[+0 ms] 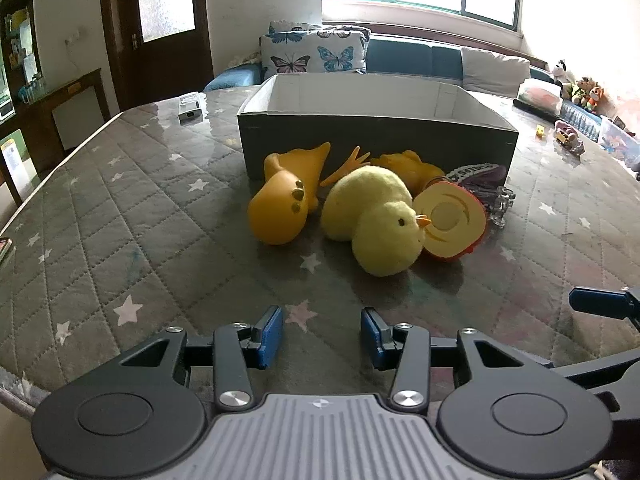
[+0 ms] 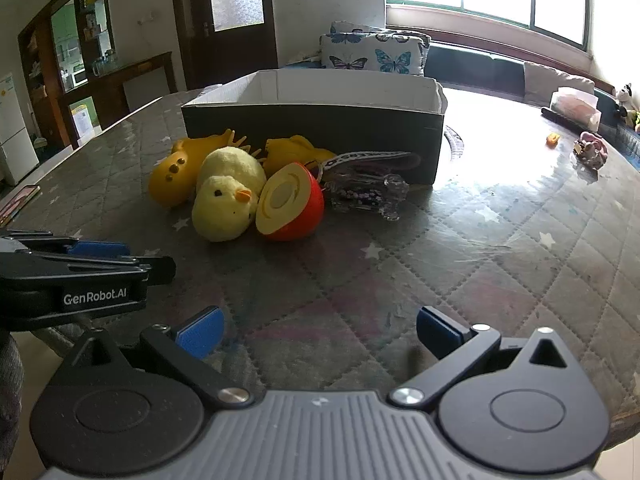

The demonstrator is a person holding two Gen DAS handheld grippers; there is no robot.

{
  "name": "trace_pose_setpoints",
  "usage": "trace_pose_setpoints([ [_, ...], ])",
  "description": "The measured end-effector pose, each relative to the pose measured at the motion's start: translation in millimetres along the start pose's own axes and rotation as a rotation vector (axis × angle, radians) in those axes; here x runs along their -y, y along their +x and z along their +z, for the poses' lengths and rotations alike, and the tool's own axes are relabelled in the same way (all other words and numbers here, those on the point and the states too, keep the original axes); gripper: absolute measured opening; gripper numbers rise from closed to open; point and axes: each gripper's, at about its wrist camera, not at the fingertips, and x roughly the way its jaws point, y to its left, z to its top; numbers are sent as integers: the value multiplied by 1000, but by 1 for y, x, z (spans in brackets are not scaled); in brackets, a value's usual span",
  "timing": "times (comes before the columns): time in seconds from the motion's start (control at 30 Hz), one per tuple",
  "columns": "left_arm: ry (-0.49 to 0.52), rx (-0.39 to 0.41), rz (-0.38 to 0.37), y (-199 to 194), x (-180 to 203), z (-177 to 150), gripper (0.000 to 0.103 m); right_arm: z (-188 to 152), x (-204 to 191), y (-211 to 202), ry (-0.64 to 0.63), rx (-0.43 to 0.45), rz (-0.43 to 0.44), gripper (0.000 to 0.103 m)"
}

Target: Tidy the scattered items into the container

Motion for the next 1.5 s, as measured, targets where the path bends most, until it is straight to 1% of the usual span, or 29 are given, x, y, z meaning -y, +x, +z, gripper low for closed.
trace_pose_setpoints([
  [0.23, 1, -21, 11, 0, 3, 1, 46, -2, -4, -1, -17, 22, -4, 103],
  [0.4, 1, -34, 18, 0, 5, 2, 46, -1, -2, -2, -2, 4, 2, 103],
  [0.83, 4, -21, 15, -3, 5, -2, 46, -1, -2, -3, -1, 7, 5, 103],
  [1.5, 2, -26, 17, -2, 5, 3, 46, 2, -5, -2, -7, 7, 9, 103],
])
